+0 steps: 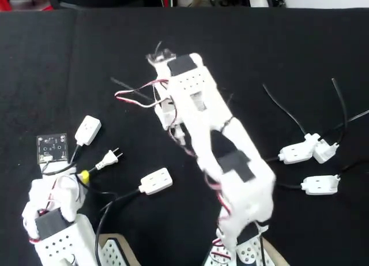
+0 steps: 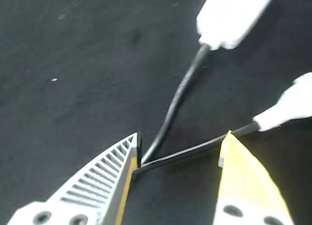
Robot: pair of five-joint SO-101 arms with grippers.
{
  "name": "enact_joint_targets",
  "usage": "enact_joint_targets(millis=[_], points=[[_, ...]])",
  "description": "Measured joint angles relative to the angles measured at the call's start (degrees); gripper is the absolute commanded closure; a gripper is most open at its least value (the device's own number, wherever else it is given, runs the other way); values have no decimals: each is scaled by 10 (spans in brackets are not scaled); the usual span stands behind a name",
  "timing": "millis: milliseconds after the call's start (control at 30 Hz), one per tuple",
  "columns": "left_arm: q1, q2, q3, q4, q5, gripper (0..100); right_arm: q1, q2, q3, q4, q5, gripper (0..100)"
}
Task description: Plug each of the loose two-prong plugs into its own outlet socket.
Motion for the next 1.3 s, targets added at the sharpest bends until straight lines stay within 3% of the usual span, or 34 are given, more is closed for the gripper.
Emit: enact_joint_targets(millis=[167, 400, 533, 633, 767, 900, 1300], points=[[68, 0, 0, -22, 52, 733, -35, -198, 128, -92, -37, 987], [191, 0, 0, -81, 113, 733, -83, -478, 414, -319, -67, 987], [249, 0, 0, -136, 124, 733, -83, -591, 541, -437, -157, 987], [293, 0, 0, -192, 126, 733, -77, -634, 593, -509, -220, 987], [362, 0, 0, -238, 152, 733, -74, -652, 656, -606, -263, 987], [389, 0, 0, -261, 196, 733, -75, -656, 709, -684, -285, 987], [395, 0, 0, -290, 215, 734, -101, -656, 718, -676, -304, 987]])
